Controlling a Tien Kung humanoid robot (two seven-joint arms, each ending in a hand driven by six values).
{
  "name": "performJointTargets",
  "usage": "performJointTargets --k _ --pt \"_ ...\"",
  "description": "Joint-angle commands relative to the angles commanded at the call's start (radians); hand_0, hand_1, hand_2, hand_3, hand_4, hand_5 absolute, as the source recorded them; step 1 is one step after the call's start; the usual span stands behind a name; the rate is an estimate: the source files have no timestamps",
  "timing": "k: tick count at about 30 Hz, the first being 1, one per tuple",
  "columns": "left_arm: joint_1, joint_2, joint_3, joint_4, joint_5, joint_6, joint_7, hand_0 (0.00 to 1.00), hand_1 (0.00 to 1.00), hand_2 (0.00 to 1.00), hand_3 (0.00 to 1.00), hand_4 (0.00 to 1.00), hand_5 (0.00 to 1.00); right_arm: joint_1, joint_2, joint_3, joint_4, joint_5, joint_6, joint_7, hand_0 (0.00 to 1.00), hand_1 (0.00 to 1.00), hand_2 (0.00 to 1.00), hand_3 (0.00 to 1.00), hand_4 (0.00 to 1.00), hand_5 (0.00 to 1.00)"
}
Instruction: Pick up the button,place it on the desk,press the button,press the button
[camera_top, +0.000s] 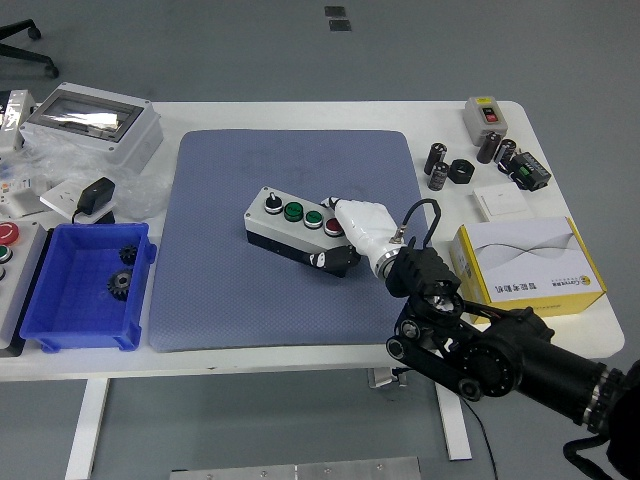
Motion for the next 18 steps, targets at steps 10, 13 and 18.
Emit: performJointTargets --k 10,13,18 --pt "0.013 -0.004 0.023 -0.014 -0.022 0.018 0.04 0.478 0.45 0.462 0.646 0.002 0.002 -0.003 -0.13 0.043 0.184 0.148 0.105 0.261 0.086 0.242 0.282 0.237 0.002 0.002" --pt "0.014 -0.004 0.027 -0.021 -0.02 0.021 0.059 0.479 0.448 0.461 0.642 0.002 0.002 0.028 -0.157 -0.011 0.224 0.15 0.167 0.319 0.08 0.228 0.258 0.215 0.002 0.002" --pt "0.011 -0.007 0.027 -0.023 -0.017 0.021 0.064 0.48 0.447 0.46 0.641 0.002 0.002 0.053 -0.16 -0.054 0.171 0.069 0.166 0.393 0.083 0.222 0.246 0.21 0.002 0.002"
